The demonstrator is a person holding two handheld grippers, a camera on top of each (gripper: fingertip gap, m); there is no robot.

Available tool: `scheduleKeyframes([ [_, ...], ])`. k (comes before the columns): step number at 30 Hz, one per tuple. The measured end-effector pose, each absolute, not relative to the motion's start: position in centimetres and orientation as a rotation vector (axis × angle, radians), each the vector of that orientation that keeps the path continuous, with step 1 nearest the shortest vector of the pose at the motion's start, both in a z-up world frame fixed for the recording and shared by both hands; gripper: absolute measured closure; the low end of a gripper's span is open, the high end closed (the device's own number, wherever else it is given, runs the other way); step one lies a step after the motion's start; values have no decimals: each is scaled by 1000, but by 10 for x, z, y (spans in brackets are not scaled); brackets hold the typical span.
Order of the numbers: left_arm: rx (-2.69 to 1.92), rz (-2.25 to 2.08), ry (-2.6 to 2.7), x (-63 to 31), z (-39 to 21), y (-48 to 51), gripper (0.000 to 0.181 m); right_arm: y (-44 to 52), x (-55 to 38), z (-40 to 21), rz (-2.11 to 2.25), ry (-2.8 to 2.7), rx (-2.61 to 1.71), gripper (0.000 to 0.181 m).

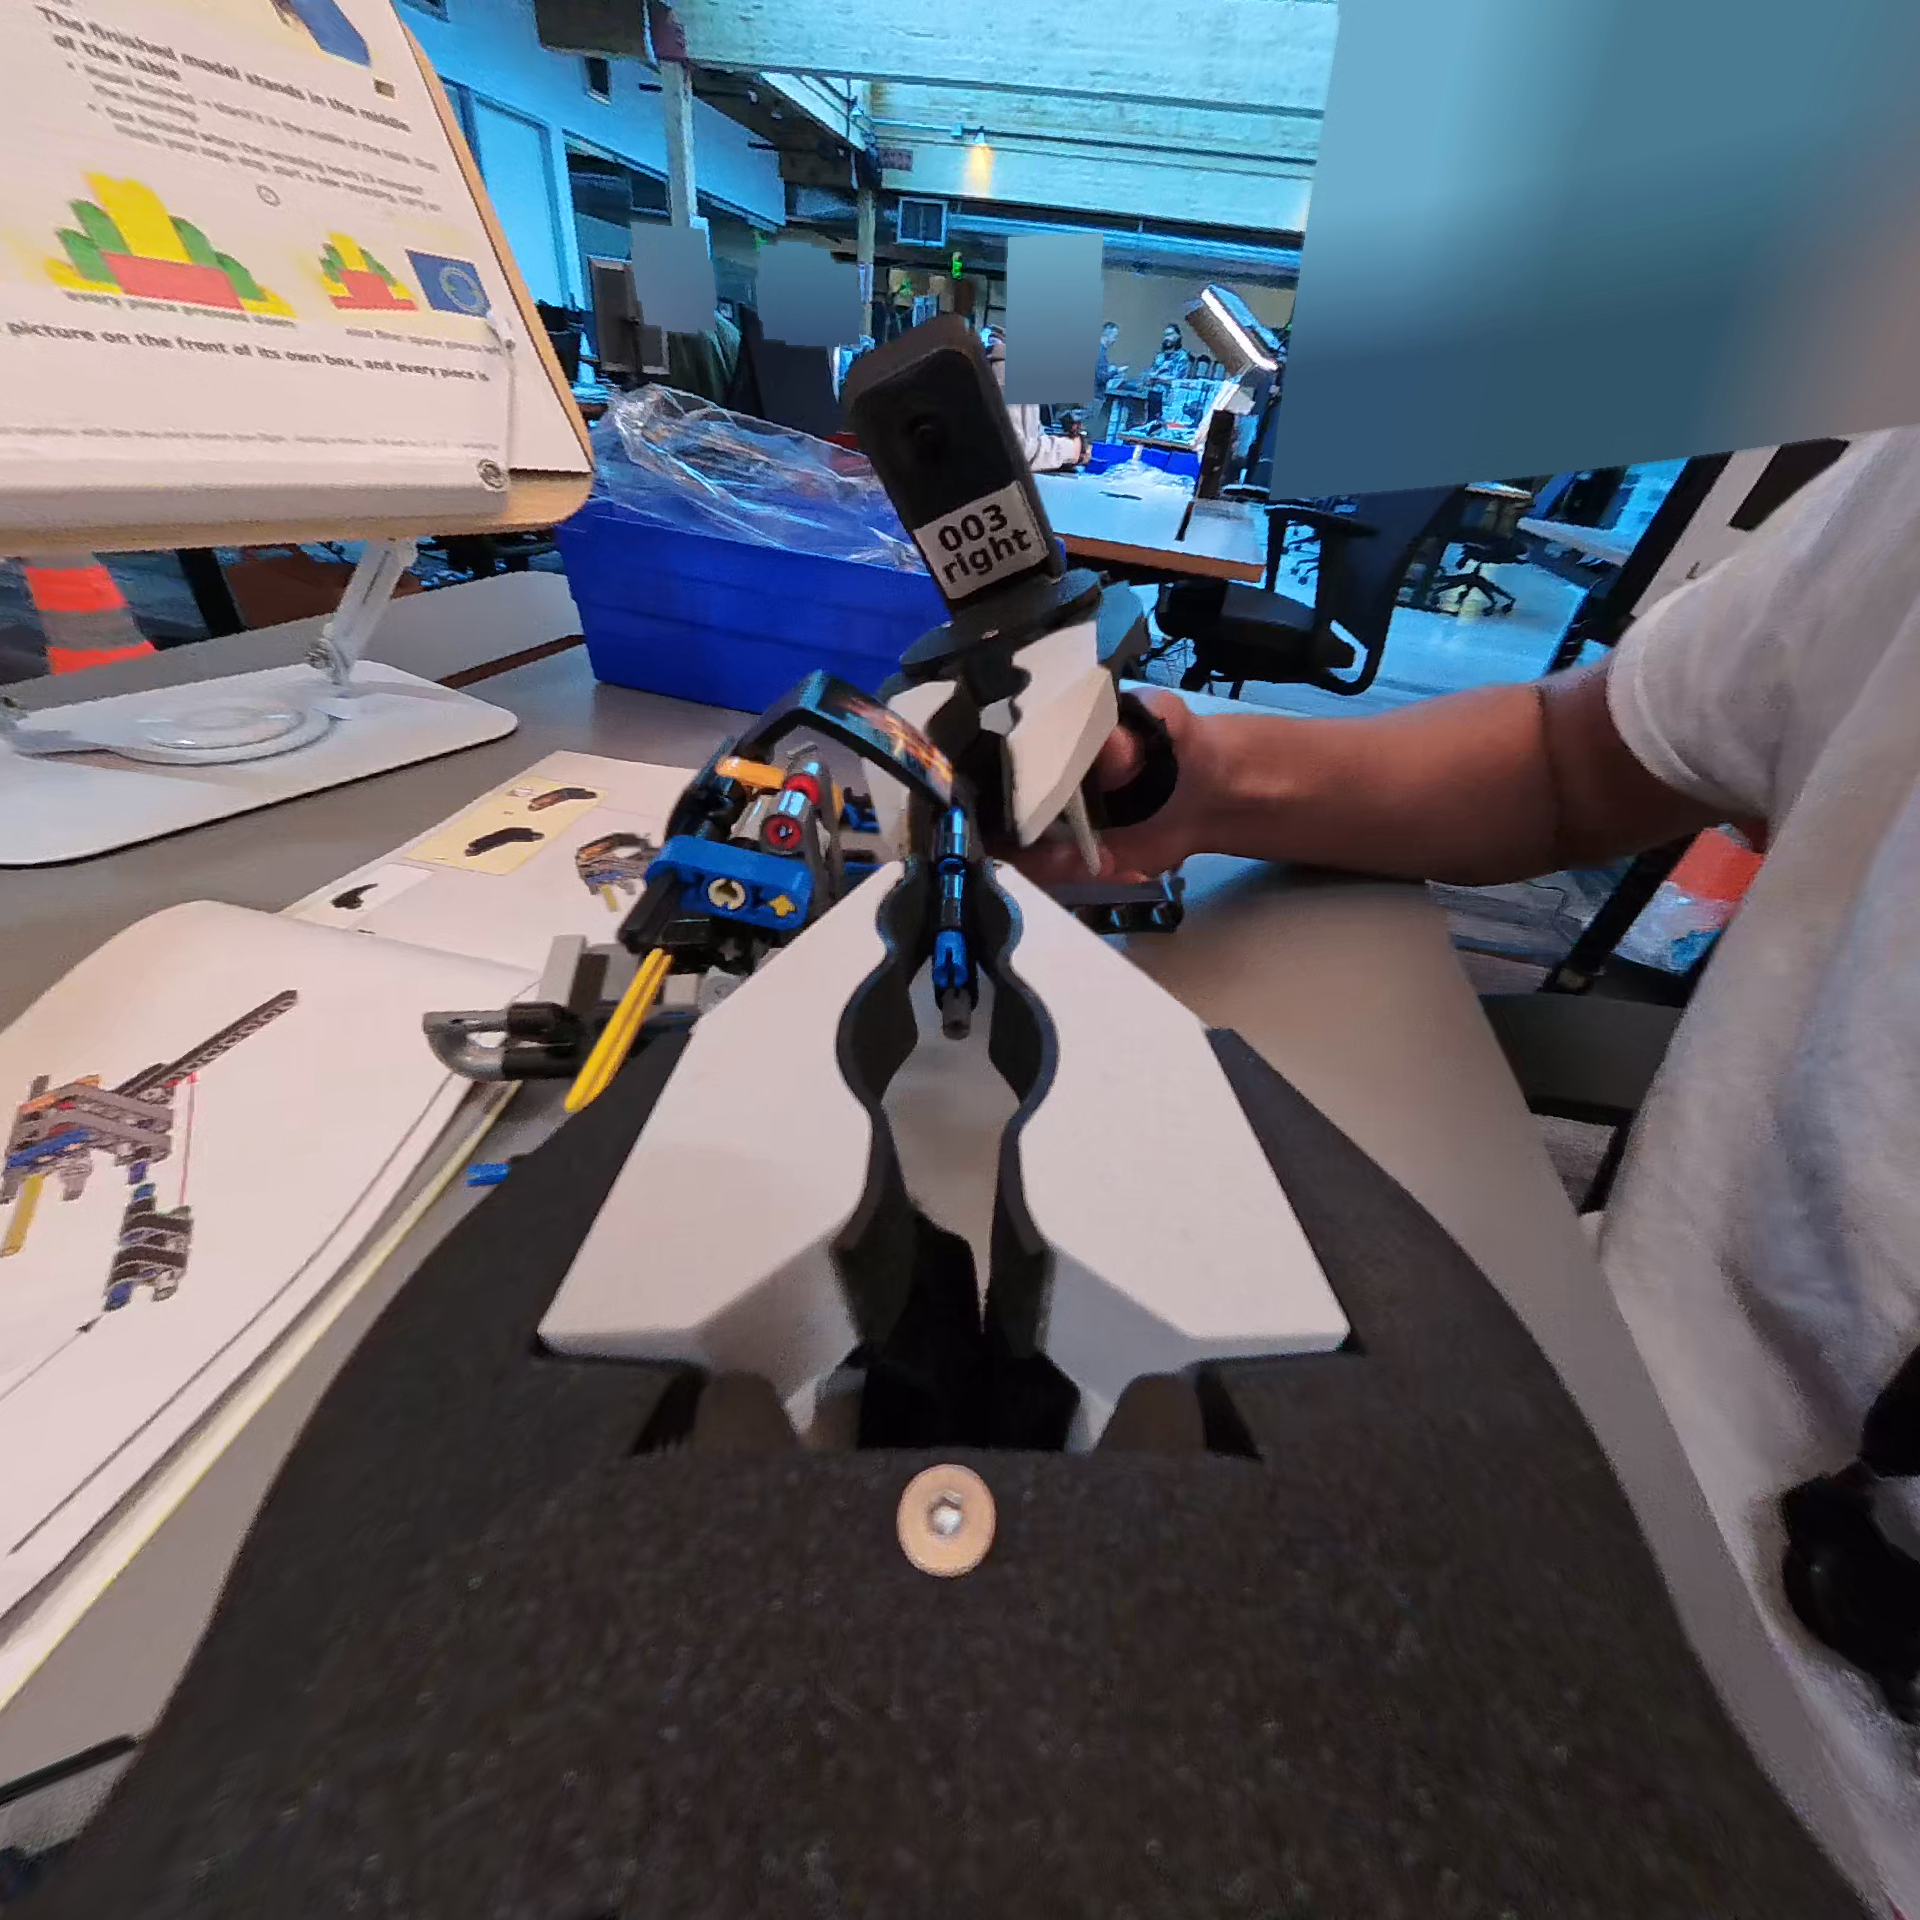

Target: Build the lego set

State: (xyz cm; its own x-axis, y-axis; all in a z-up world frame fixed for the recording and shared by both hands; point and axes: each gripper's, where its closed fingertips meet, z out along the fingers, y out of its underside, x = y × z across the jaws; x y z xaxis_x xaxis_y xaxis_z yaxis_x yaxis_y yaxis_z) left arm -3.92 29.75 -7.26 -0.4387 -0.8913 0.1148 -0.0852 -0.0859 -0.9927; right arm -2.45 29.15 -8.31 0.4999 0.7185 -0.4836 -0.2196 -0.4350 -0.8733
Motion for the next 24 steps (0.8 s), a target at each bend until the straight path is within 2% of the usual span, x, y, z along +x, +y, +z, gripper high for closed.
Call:
scheduleKeyframes([
  [10,-1148,-1679,1511,-39,-76,296,176,290,-40,-77,1003,-474,-1702,162],
  [24,-1074,-1541,1576,-40,-82,292,176,296,-24,-69,1027,-356,-1678,163],
])
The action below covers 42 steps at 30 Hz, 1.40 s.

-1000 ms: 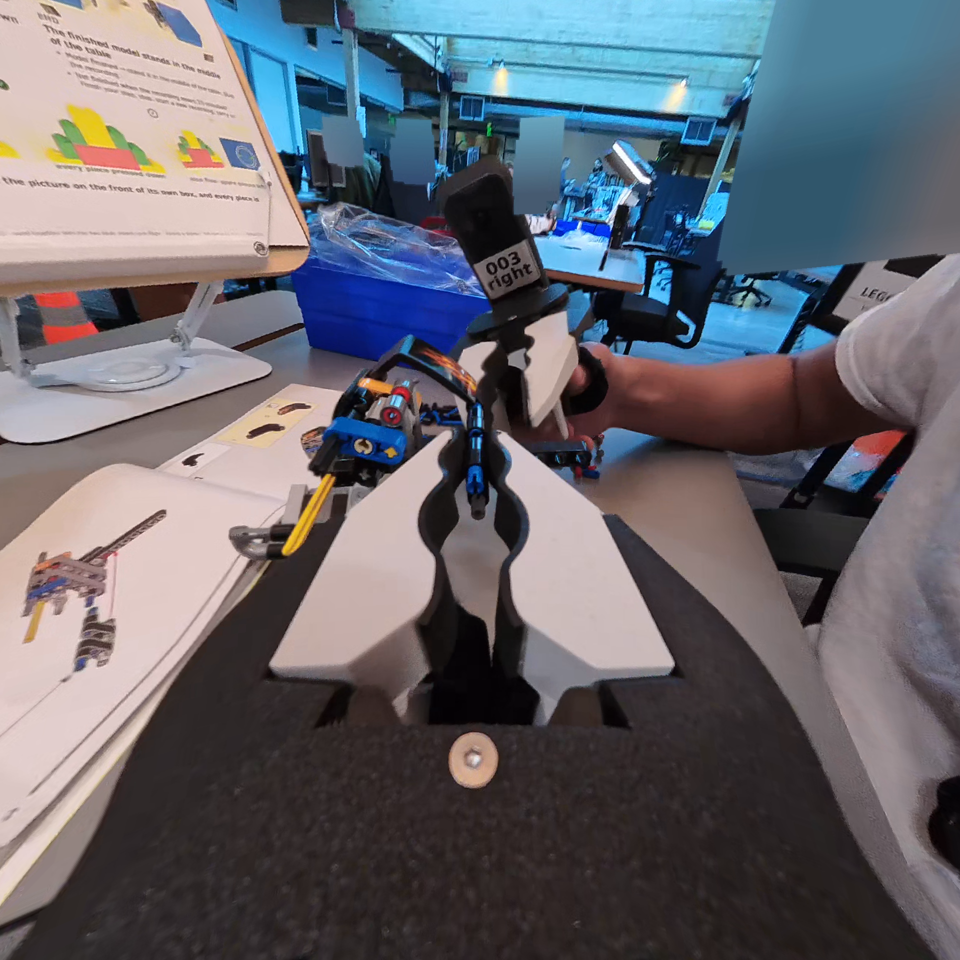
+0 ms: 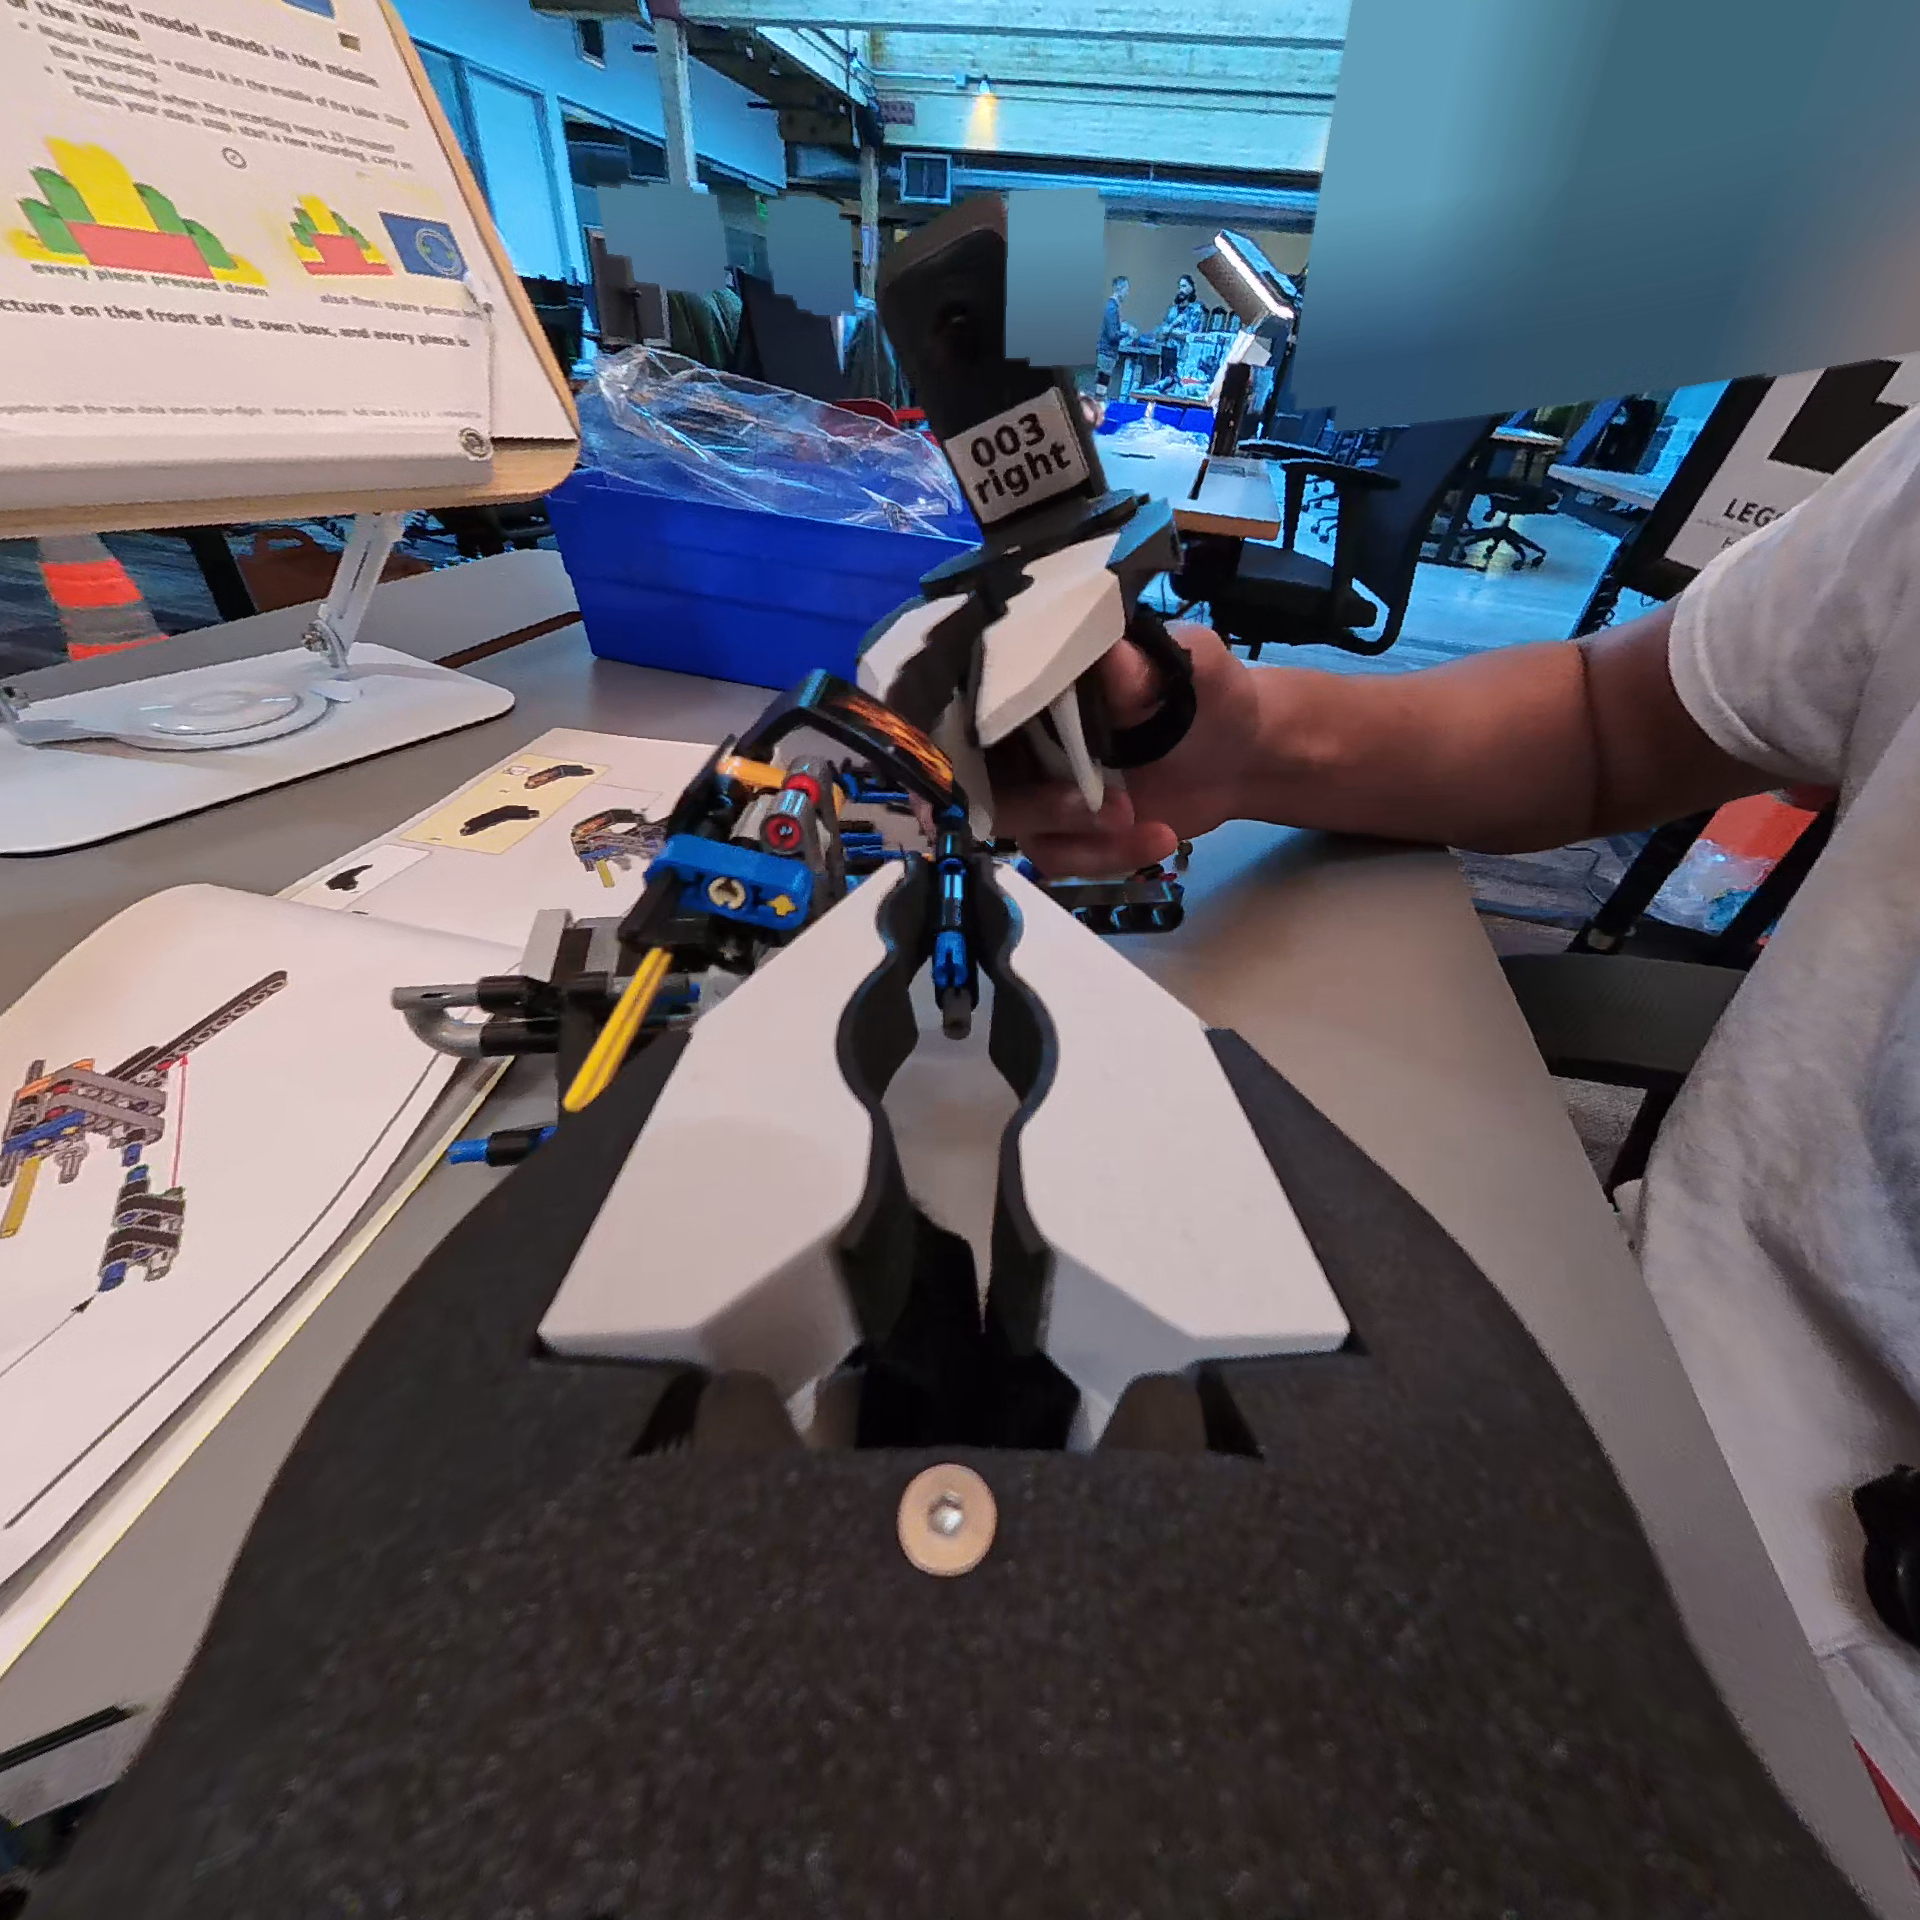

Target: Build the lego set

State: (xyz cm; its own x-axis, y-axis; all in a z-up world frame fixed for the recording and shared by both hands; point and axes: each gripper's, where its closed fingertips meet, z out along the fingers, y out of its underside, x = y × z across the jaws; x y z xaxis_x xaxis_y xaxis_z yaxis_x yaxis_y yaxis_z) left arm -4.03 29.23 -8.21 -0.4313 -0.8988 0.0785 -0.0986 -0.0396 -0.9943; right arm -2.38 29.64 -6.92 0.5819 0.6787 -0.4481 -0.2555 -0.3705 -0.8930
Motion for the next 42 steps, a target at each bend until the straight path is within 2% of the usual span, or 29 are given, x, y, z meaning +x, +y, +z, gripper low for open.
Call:
scheduleKeyframes([
  [12,-1055,-1502,1620,-41,-87,289,176,297,-24,-69,1077,-321,-1687,165],
  [19,-952,-1391,1689,-43,-92,281,176,293,-26,-66,1315,-235,-1682,167],
  [21,-947,-1394,1685,-43,-91,280,176,292,-29,-68,1339,-237,-1688,178],
  [25,-933,-1412,1681,-46,-88,280,176,288,-28,-66,1403,-242,-1673,181],
  [31,-952,-1451,1626,-49,-79,293,176,292,5,-61,1398,-175,-1656,181],
  [37,-1018,-1355,1577,-43,-80,309,176,286,-7,-51,1332,-274,-1617,181],
  [39,-1027,-1243,1570,-41,-85,317,176,290,-14,-63,1335,-212,-1725,181],
  [42,-1038,-1188,1572,-39,-88,322,176,257,-33,-123,1235,-491,-2195,180],
])
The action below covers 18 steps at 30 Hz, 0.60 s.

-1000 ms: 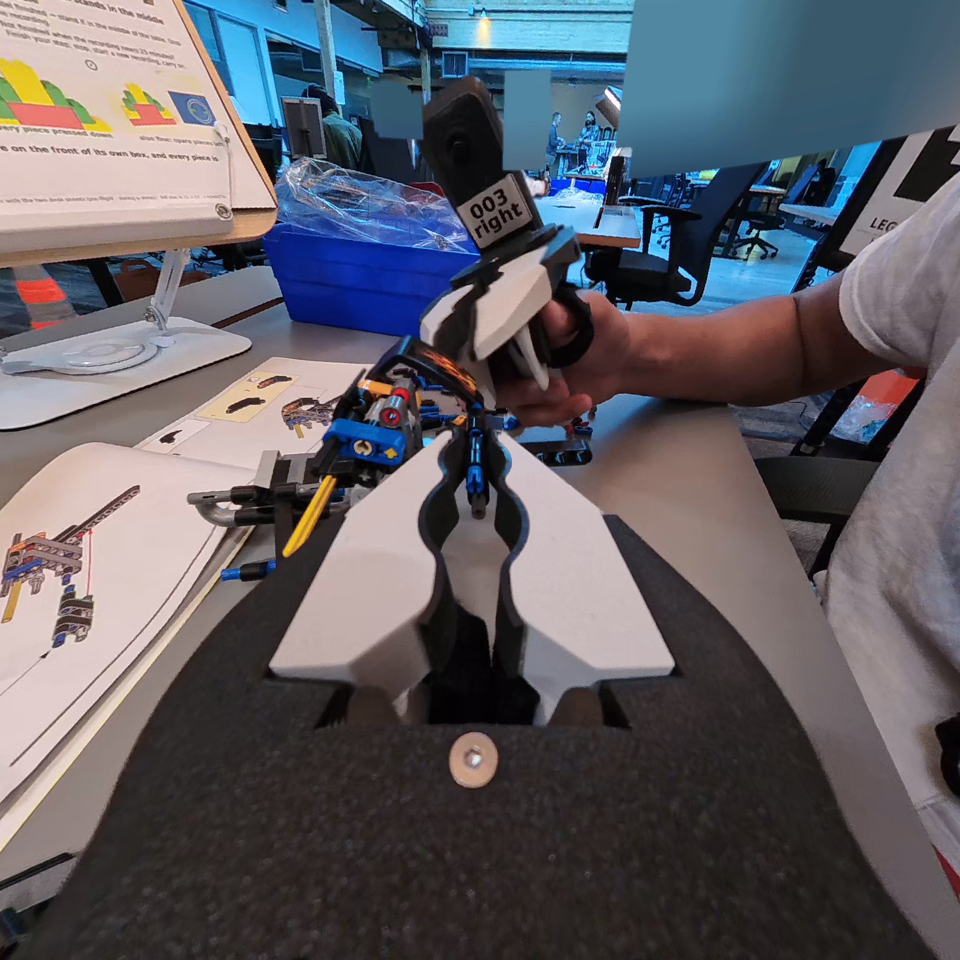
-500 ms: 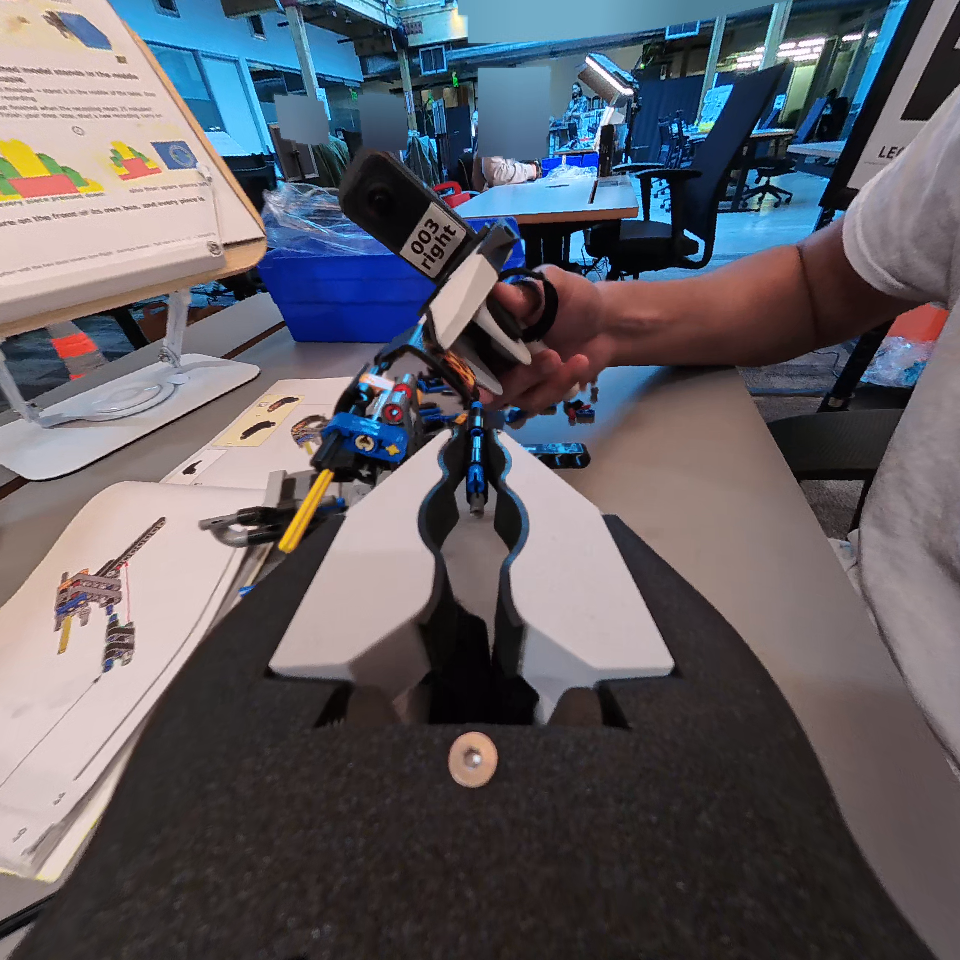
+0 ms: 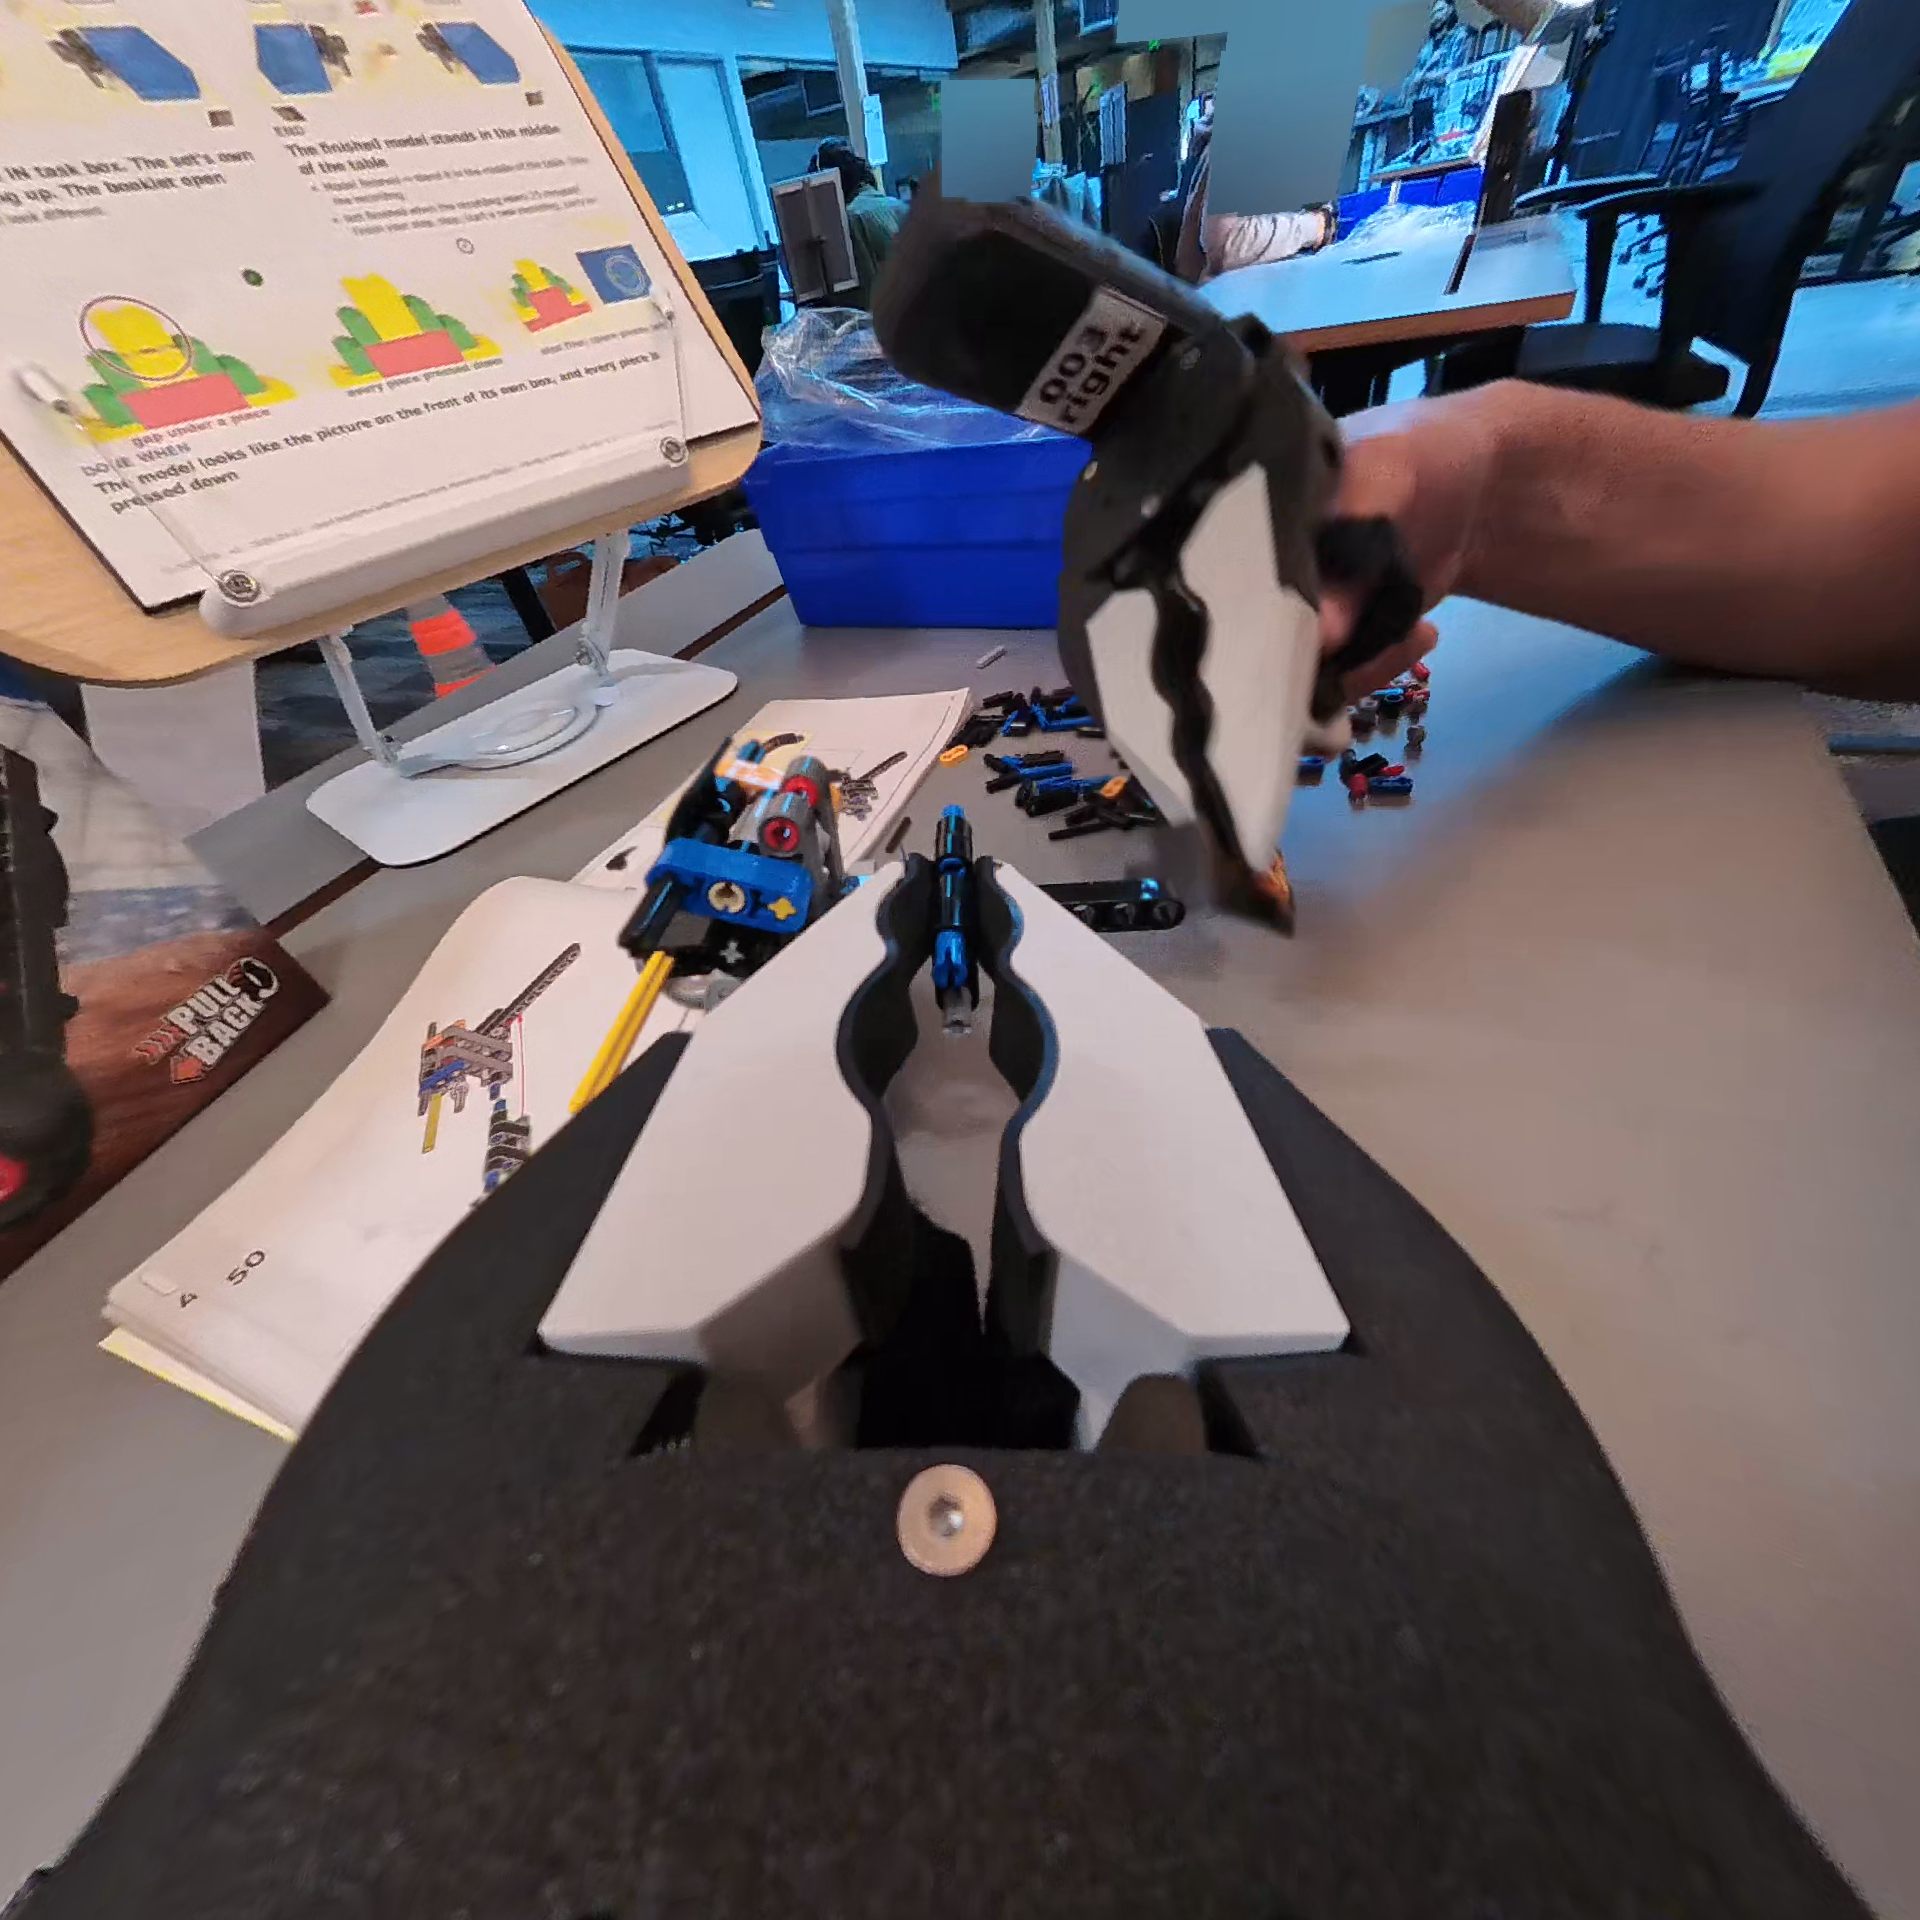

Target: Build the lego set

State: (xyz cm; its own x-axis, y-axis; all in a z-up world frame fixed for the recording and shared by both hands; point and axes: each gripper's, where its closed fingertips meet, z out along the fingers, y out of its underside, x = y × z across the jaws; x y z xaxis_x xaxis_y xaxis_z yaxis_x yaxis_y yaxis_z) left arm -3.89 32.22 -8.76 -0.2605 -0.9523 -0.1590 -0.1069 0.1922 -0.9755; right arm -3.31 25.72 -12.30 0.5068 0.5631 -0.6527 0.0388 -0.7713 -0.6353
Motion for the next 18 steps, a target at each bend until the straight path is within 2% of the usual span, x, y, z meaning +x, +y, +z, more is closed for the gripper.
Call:
scheduleKeyframes([
  [2,-1048,-1207,1557,-39,-86,324,176,248,-31,-148,1039,-626,-2330,181],
  [9,-1022,-1195,1579,-40,-87,318,176,215,-34,-172,837,-990,-2435,180],
  [11,-1014,-1189,1591,-40,-88,316,176,217,-33,-176,795,-1008,-2441,175],
  [14,-1012,-1187,1593,-41,-88,316,176,214,-32,-176,799,-997,-2447,156],
  [18,-1014,-1194,1591,-42,-86,316,176,203,-20,-165,659,-863,-2409,148],
])
